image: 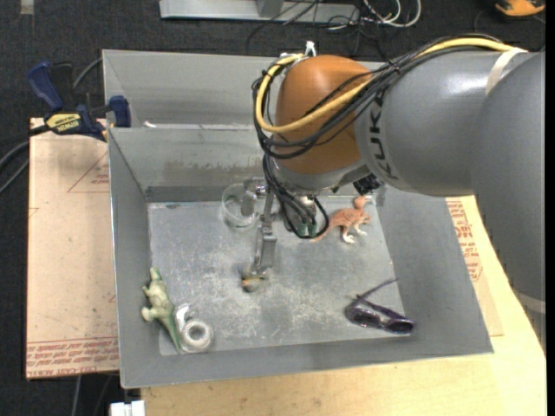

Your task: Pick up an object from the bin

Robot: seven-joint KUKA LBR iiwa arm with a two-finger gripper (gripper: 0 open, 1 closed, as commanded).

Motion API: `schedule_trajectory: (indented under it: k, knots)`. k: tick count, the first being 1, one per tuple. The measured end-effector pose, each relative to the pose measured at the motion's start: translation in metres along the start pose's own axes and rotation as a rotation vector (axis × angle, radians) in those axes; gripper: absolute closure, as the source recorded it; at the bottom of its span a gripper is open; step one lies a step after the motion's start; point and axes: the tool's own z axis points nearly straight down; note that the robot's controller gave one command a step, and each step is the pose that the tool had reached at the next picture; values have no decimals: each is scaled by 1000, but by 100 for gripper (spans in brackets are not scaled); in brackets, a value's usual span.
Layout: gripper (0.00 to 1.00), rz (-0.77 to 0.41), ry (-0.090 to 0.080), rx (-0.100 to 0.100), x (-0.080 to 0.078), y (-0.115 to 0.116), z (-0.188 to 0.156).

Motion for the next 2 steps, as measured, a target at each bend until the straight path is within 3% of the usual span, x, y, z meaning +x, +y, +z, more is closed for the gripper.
schedule_trajectory:
  k: [1,2]
  knots:
    - [0,3,-7,-1,-2,-1,-5]
    - [0,-164,-3,-1,26,-21,92]
